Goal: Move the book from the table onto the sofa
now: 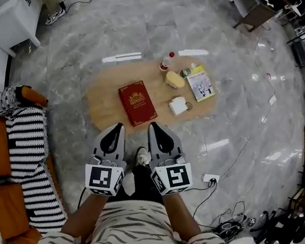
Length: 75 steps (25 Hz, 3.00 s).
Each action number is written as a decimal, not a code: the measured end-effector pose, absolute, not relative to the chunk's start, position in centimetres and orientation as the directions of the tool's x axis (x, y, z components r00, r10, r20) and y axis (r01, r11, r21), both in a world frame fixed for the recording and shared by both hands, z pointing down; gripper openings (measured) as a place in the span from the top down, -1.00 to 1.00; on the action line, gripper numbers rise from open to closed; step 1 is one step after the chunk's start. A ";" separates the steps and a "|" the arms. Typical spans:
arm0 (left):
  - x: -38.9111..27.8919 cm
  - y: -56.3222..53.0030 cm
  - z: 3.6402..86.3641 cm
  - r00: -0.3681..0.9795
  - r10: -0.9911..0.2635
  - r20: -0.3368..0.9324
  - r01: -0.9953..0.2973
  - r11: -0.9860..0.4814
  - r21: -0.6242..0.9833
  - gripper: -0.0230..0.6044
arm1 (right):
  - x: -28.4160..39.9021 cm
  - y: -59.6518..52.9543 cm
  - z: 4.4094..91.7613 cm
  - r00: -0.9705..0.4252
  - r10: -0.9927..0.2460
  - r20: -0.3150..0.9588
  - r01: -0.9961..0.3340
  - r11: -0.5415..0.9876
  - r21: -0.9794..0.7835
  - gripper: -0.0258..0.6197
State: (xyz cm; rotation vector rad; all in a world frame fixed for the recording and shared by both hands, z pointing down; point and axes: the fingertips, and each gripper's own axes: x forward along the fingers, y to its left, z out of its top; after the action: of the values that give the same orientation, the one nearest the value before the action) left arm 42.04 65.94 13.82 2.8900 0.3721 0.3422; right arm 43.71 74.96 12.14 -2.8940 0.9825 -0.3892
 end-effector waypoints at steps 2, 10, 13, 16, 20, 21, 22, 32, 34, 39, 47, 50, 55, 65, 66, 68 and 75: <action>42.5 66.2 15.5 0.933 0.261 0.246 0.204 -0.950 0.236 0.90 | 44.2 75.4 13.8 0.749 -0.619 0.235 -0.598 -0.785 -0.162 0.88; 43.2 67.9 23.2 0.904 0.206 0.375 0.100 -0.954 0.283 0.90 | 45.8 77.4 23.2 0.665 -0.653 0.362 -0.607 -0.756 -0.247 0.88; 43.5 68.6 26.2 0.886 0.204 0.417 0.082 -0.953 0.293 0.90 | 46.2 78.2 26.5 0.643 -0.649 0.406 -0.598 -0.757 -0.262 0.88; 44.2 69.2 29.3 0.867 0.201 0.456 0.057 -0.949 0.310 0.90 | 47.0 79.1 29.6 0.624 -0.642 0.444 -0.585 -0.762 -0.279 0.88; 45.2 69.4 32.7 0.852 0.203 0.482 0.036 -0.942 0.335 0.90 | 48.6 80.3 32.8 0.616 -0.627 0.476 -0.558 -0.775 -0.298 0.88; 45.3 69.4 33.5 0.850 0.202 0.487 0.028 -0.940 0.340 0.90 | 48.9 80.5 33.6 0.616 -0.622 0.484 -0.552 -0.779 -0.298 0.87; 45.4 69.3 34.3 0.847 0.200 0.493 0.019 -0.938 0.347 0.90 | 49.2 80.7 34.4 0.615 -0.617 0.492 -0.548 -0.782 -0.296 0.87; 46.5 68.7 41.4 0.807 0.213 0.550 -0.065 -0.894 0.442 0.85 | 50.9 80.0 40.9 0.579 -0.603 0.549 -0.505 -0.794 -0.339 0.75; 46.8 68.5 42.9 0.799 0.215 0.561 -0.093 -0.879 0.468 0.77 | 51.5 79.8 42.1 0.572 -0.599 0.561 -0.495 -0.797 -0.346 0.71; 47.6 68.0 45.8 0.785 0.216 0.581 -0.130 -0.860 0.494 0.69 | 52.4 79.3 45.2 0.547 -0.589 0.595 -0.482 -0.803 -0.351 0.65; 48.1 68.7 51.1 0.742 0.250 0.622 -0.189 -0.813 0.551 0.54 | 53.9 80.6 51.7 0.500 -0.538 0.679 -0.452 -0.830 -0.326 0.51; 48.5 68.7 53.5 0.724 0.266 0.636 -0.203 -0.800 0.565 0.47 | 54.6 81.1 54.2 0.484 -0.527 0.698 -0.441 -0.836 -0.326 0.43; 48.7 68.9 57.0 0.704 0.280 0.652 -0.229 -0.780 0.582 0.39 | 55.3 81.2 57.4 0.455 -0.520 0.723 -0.449 -0.835 -0.318 0.30; 51.3 69.8 61.1 0.684 0.310 0.660 -0.242 -0.757 0.607 0.20 | 57.3 81.5 61.5 0.412 -0.515 0.752 -0.470 -0.827 -0.309 0.10; 51.5 69.7 61.4 0.682 0.308 0.663 -0.247 -0.756 0.606 0.18 | 57.5 81.5 61.9 0.406 -0.515 0.755 -0.474 -0.825 -0.309 0.09; 51.8 69.4 62.2 0.675 0.303 0.673 -0.262 -0.754 0.602 0.13 | 58.0 81.3 62.7 0.395 -0.515 0.761 -0.479 -0.822 -0.308 0.05; 52.5 68.7 65.1 0.651 0.302 0.696 -0.289 -0.750 0.595 0.02 | 59.6 80.5 65.3 0.350 -0.529 0.774 -0.491 -0.806 -0.329 -0.12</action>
State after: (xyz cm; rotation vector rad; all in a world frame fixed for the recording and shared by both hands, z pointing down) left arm 52.53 68.70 65.08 2.1639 0.0097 1.0797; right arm 59.64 80.50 65.27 -2.5486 0.9635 -1.4843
